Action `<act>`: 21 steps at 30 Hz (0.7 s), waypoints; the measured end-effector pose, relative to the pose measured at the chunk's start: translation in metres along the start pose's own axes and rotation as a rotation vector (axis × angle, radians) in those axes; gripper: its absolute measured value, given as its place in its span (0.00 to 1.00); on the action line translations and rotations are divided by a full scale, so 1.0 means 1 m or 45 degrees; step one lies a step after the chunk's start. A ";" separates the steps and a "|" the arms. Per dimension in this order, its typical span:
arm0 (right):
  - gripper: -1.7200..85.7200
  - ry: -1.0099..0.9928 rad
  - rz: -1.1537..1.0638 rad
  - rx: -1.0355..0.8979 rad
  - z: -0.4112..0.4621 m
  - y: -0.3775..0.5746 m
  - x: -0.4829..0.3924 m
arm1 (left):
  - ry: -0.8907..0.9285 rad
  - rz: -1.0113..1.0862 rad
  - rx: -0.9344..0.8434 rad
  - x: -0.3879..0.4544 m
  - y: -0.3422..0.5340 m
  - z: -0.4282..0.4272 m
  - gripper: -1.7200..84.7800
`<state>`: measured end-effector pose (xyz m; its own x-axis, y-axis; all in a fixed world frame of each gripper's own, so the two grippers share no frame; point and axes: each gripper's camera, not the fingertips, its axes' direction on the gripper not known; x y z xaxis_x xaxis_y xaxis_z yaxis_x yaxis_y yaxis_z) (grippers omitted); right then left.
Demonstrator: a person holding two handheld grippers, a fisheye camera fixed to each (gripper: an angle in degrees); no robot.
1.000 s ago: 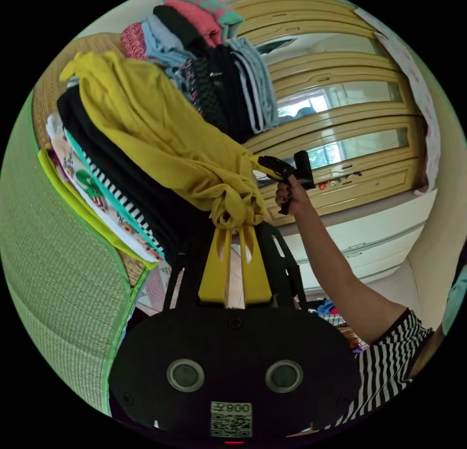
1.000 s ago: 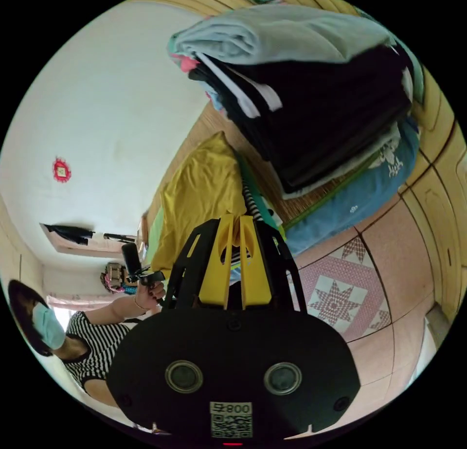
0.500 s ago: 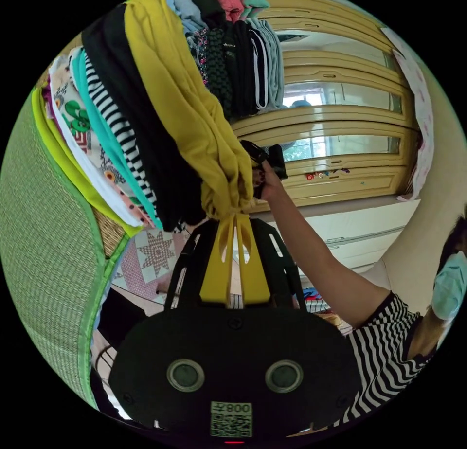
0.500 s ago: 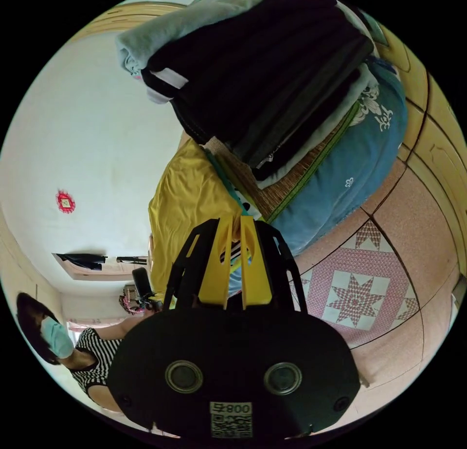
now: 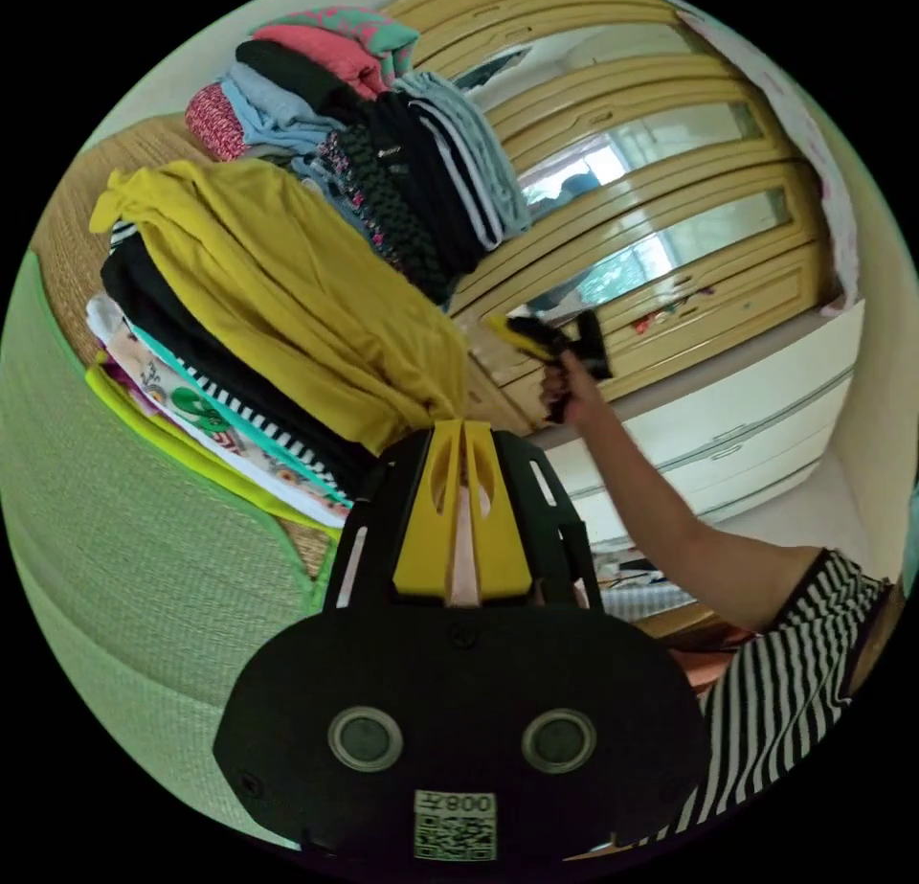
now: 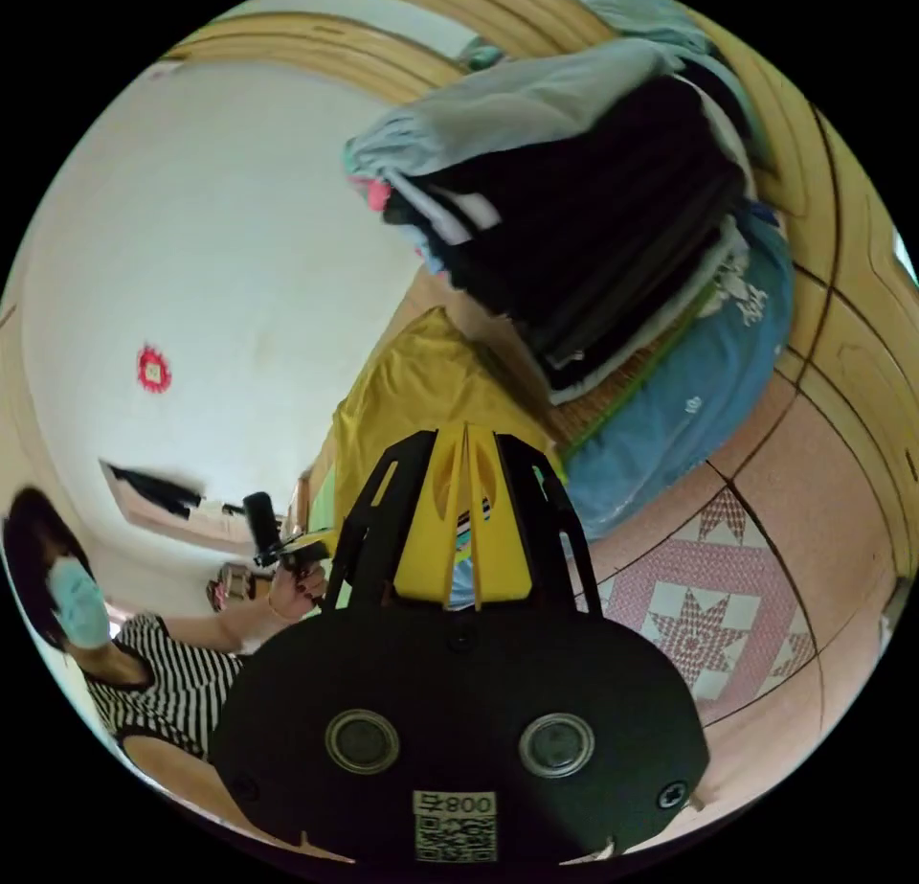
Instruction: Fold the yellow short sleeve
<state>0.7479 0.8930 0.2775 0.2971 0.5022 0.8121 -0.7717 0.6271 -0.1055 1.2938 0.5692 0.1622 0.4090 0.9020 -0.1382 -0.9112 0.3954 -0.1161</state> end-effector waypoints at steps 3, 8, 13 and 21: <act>0.02 0.053 -0.246 -0.057 0.035 0.020 -0.094 | 0.010 -0.036 -0.003 -0.003 0.007 0.003 0.02; 0.02 0.344 -0.561 -0.153 0.113 0.057 -0.218 | 0.038 -0.008 0.049 0.010 0.021 -0.018 0.02; 0.02 0.506 -0.630 -0.160 0.152 0.079 -0.265 | -0.114 0.073 0.186 0.015 0.029 -0.062 0.02; 0.02 0.550 -0.636 -0.099 0.156 0.071 -0.323 | -0.340 0.060 0.188 -0.009 -0.001 -0.074 0.02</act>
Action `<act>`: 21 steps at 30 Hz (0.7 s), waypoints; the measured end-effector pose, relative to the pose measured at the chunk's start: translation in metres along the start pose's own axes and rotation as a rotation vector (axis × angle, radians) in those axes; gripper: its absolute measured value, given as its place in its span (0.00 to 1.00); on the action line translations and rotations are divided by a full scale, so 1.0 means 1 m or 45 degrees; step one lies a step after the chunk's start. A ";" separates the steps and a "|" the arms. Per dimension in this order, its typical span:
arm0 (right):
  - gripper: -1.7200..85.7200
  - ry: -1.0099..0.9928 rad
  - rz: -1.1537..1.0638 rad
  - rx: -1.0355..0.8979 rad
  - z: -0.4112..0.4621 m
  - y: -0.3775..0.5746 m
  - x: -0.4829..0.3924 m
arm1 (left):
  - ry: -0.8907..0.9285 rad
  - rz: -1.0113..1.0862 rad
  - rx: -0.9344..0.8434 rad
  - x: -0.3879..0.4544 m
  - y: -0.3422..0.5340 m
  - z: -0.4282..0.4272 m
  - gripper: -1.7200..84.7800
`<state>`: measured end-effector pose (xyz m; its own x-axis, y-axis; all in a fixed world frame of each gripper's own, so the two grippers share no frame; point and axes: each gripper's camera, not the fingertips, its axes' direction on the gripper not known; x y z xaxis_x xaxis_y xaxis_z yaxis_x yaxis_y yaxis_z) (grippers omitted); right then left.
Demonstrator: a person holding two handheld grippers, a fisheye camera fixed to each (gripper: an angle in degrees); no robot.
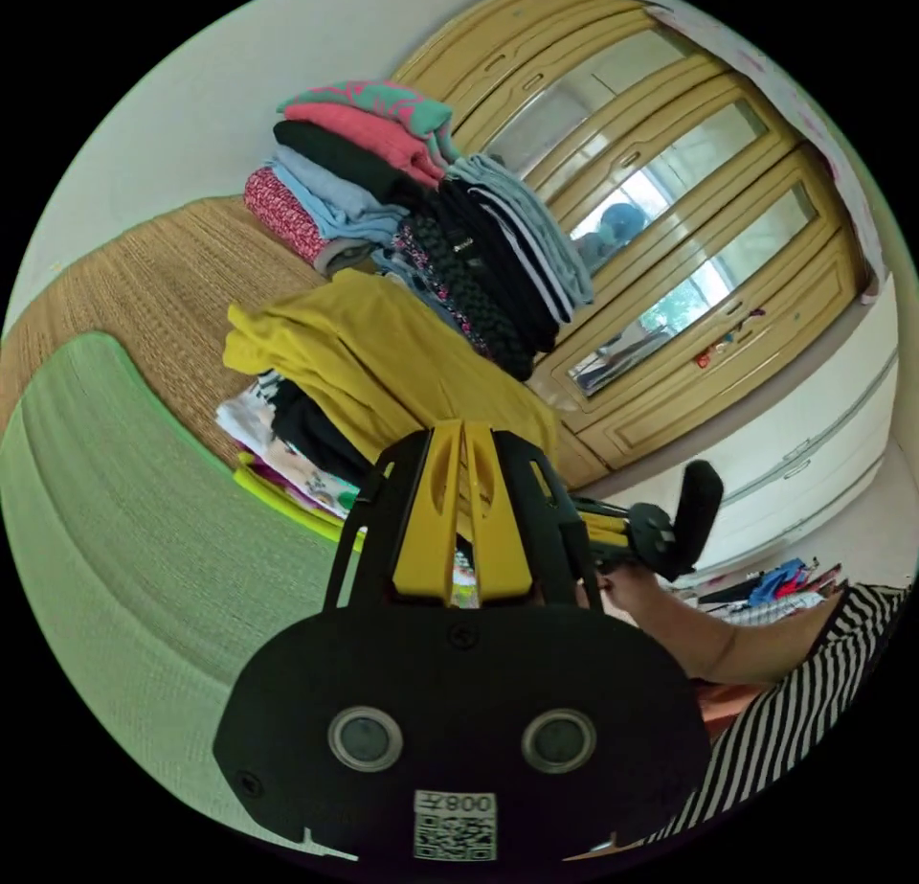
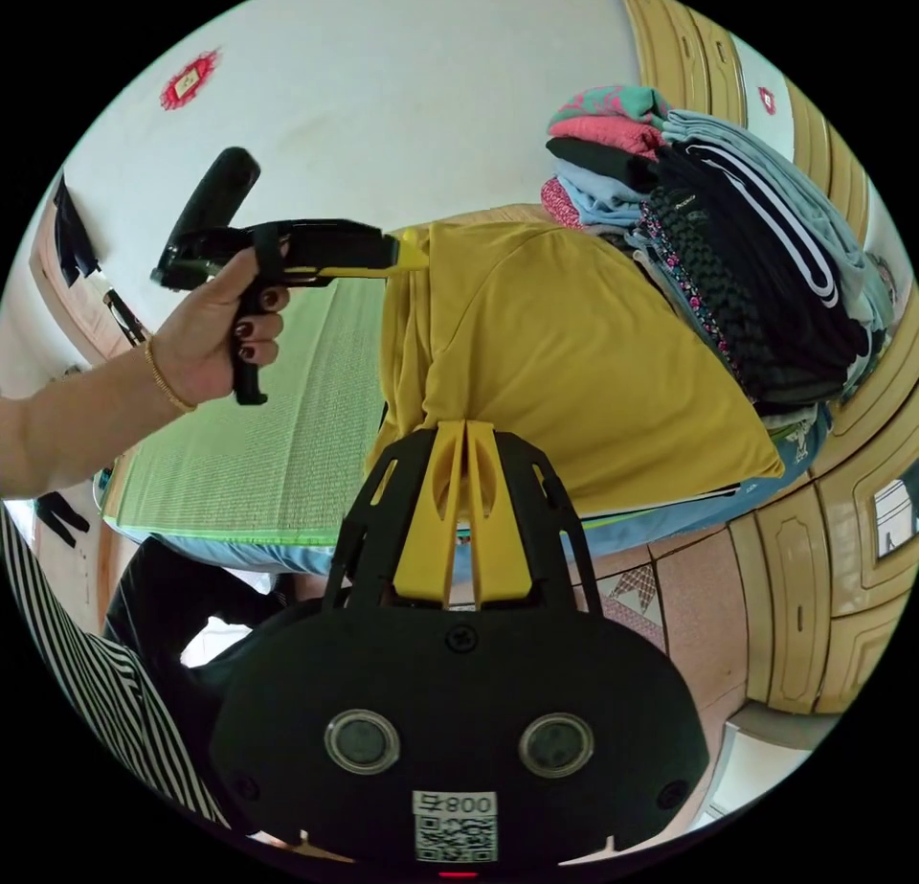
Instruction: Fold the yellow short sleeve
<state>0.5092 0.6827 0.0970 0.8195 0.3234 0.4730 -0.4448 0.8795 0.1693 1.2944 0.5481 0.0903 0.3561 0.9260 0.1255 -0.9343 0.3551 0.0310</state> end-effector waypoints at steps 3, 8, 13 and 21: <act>0.02 -0.002 0.008 0.005 -0.010 -0.017 -0.011 | -0.115 0.019 -0.135 -0.011 0.008 0.019 0.02; 0.02 0.053 0.016 0.044 -0.038 -0.047 -0.030 | -0.020 -0.014 0.007 -0.016 0.024 0.002 0.02; 0.02 0.069 0.055 0.057 -0.069 -0.081 -0.038 | -0.060 0.067 -0.062 -0.019 0.027 0.017 0.02; 0.02 0.022 0.083 0.236 -0.150 -0.131 -0.057 | -0.010 0.066 -0.049 -0.039 0.064 0.032 0.02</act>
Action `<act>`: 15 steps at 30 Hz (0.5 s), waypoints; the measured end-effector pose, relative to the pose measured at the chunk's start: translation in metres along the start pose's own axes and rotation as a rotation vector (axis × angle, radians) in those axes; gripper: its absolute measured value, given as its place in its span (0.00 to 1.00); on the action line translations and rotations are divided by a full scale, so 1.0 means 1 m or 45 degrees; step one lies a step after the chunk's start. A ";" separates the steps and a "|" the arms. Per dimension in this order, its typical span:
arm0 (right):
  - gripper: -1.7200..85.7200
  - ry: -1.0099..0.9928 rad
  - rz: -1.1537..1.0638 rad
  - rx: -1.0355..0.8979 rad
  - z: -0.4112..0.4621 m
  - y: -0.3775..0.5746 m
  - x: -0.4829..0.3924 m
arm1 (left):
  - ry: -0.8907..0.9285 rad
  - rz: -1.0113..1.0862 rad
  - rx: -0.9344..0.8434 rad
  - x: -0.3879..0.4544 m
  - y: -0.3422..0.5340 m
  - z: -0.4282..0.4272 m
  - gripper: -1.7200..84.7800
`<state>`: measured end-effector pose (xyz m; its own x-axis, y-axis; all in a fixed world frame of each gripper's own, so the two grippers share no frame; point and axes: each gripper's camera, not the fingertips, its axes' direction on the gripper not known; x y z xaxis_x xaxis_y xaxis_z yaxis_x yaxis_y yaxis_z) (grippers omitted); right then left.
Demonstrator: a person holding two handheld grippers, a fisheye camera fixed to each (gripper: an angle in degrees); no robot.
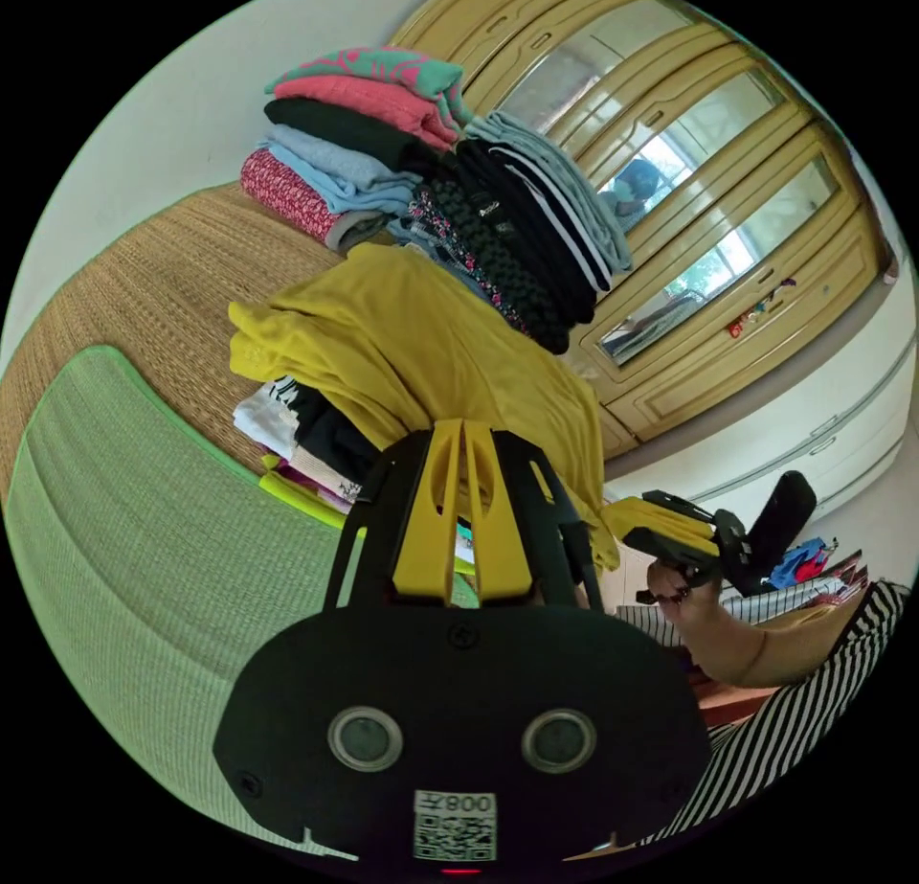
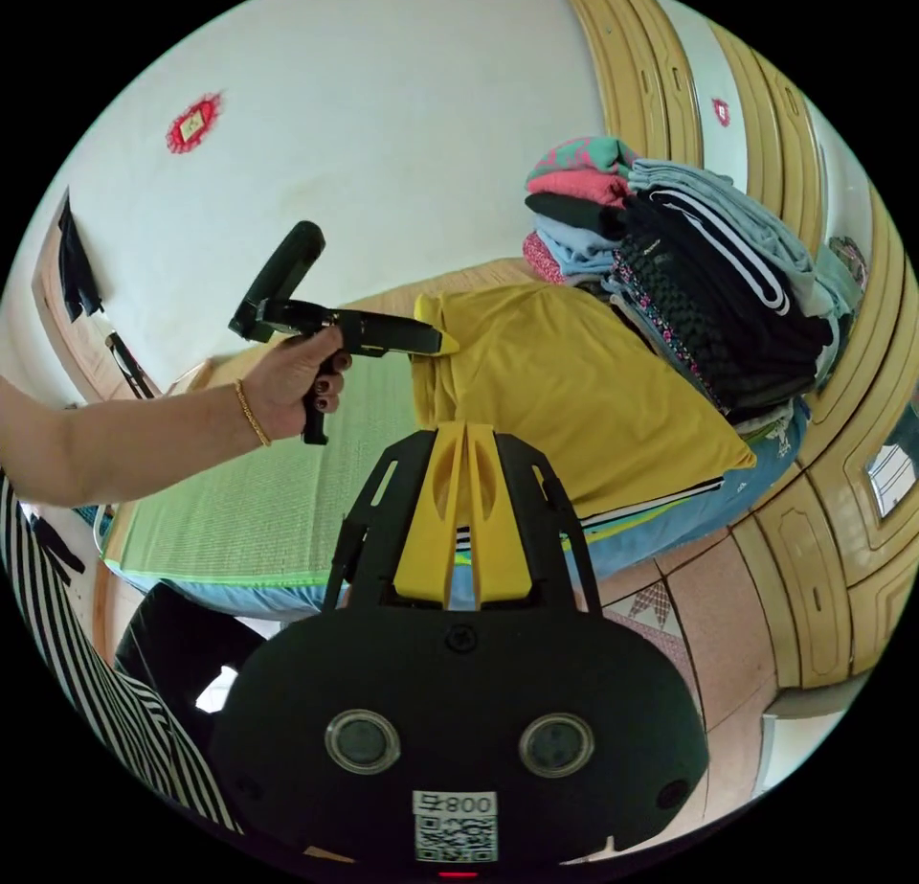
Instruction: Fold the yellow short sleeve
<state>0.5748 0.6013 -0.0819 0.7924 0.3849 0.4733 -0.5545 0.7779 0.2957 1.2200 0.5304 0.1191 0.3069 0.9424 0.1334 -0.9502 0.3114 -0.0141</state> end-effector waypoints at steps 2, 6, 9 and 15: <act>0.02 -0.023 0.007 -0.128 0.015 -0.018 0.001 | 0.065 0.014 0.007 -0.004 0.016 0.005 0.02; 0.02 -0.101 0.069 -0.136 0.007 -0.048 0.012 | 0.109 0.022 0.012 -0.015 0.046 0.009 0.02; 0.02 -0.076 0.080 -0.142 -0.014 -0.076 0.013 | 0.167 0.043 0.042 -0.025 0.083 0.004 0.02; 0.02 -0.057 0.151 -0.084 -0.073 -0.136 0.015 | 0.132 -0.021 -0.072 -0.051 0.189 0.015 0.02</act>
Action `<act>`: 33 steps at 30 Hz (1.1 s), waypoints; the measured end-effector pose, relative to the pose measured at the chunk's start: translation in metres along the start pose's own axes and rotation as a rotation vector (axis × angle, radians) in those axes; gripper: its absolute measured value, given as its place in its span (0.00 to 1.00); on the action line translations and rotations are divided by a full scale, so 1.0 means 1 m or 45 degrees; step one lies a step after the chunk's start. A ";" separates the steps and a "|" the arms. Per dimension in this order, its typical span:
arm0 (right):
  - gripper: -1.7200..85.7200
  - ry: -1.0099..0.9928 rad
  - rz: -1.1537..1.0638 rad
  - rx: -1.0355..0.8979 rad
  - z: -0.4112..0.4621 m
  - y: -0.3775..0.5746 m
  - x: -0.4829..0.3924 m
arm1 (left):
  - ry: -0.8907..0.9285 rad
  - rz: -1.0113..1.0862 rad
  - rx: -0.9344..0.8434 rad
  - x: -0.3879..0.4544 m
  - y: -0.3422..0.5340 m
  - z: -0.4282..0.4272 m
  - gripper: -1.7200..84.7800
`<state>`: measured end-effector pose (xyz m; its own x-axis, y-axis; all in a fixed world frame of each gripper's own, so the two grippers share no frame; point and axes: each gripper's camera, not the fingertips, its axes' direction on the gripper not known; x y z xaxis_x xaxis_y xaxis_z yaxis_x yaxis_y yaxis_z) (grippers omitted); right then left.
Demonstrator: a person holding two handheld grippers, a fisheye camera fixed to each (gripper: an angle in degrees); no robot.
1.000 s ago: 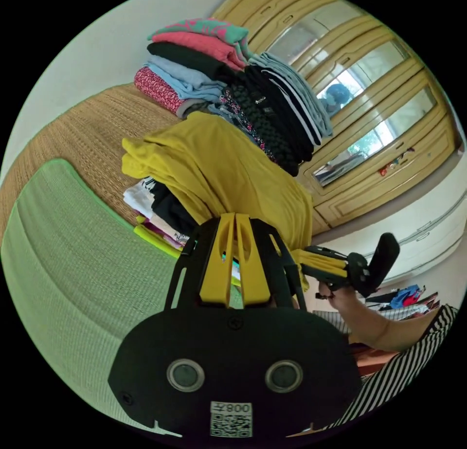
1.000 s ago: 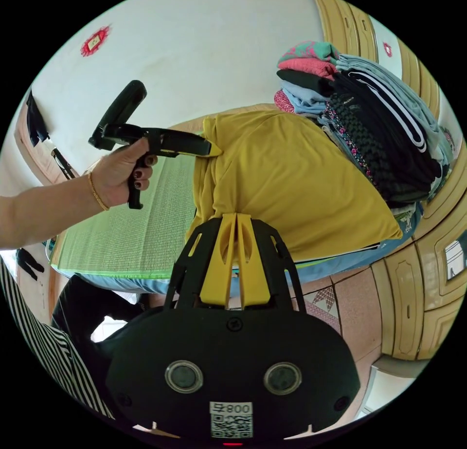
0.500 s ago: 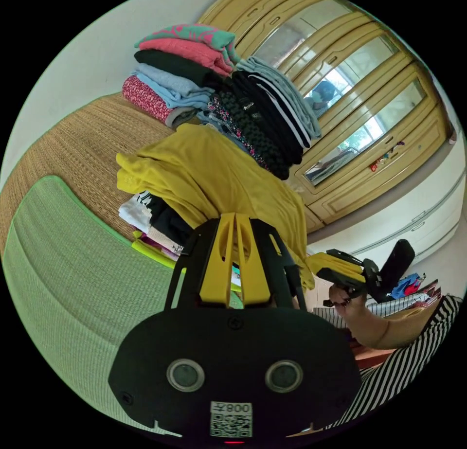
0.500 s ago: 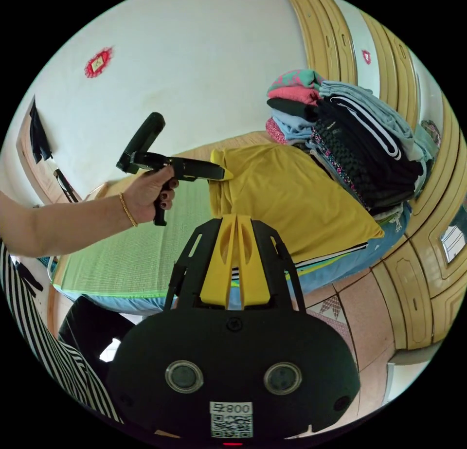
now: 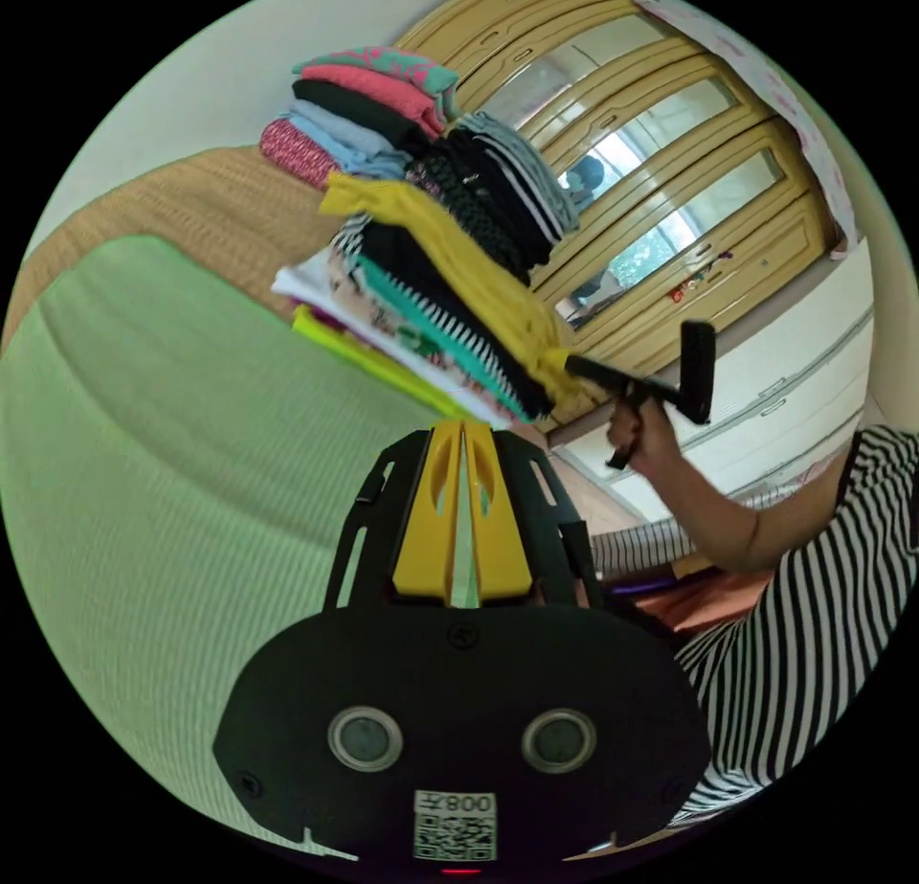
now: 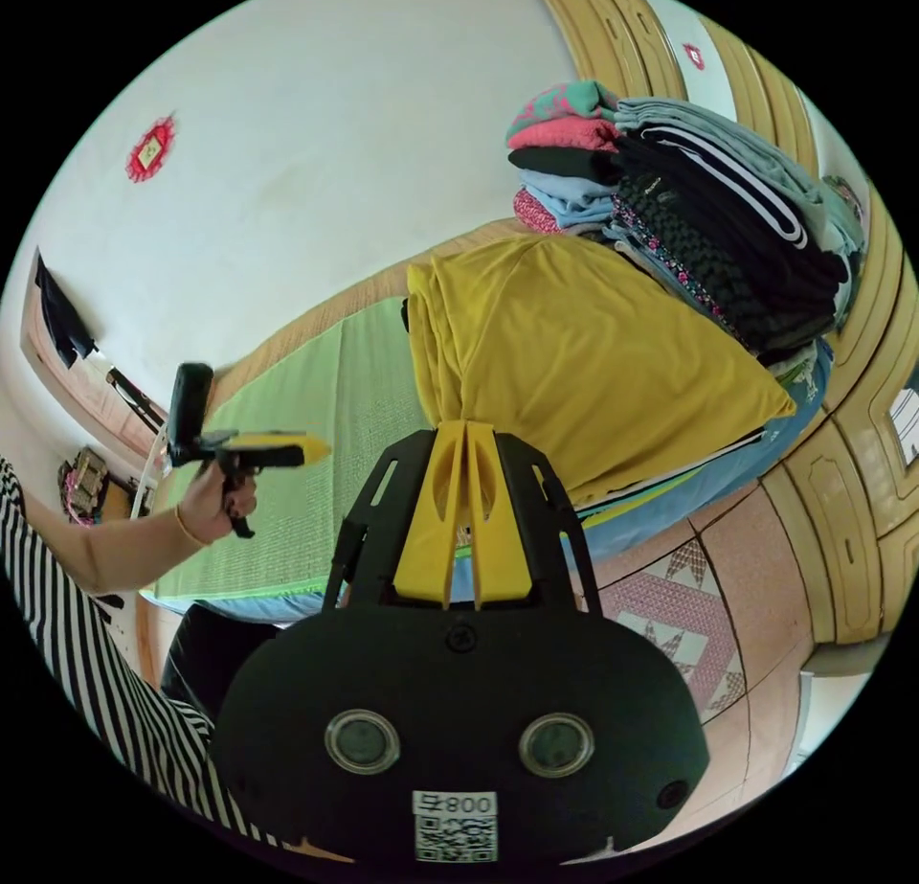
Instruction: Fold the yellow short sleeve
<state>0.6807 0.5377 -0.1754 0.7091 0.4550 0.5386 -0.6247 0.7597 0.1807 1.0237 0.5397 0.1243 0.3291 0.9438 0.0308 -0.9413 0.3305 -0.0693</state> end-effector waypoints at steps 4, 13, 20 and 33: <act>0.02 -0.079 0.020 0.132 -0.053 -0.040 -0.012 | -0.141 -0.011 -0.097 -0.007 0.066 0.014 0.02; 0.02 -0.202 -0.037 0.083 -0.123 -0.123 -0.090 | -0.453 0.249 -0.283 0.014 0.134 0.083 0.02; 0.02 -0.240 -0.133 0.059 -0.245 -0.154 -0.167 | -0.481 0.257 -0.387 0.021 0.157 0.133 0.02; 0.02 -0.173 -0.388 0.413 -0.613 -0.127 -0.231 | -0.071 0.365 -0.183 0.143 0.242 0.168 0.02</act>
<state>0.7966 0.6208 -0.8268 0.8404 0.1518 0.5203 -0.4798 0.6549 0.5839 0.8304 0.7535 0.2792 0.0438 0.9981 0.0443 -0.9734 0.0526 -0.2230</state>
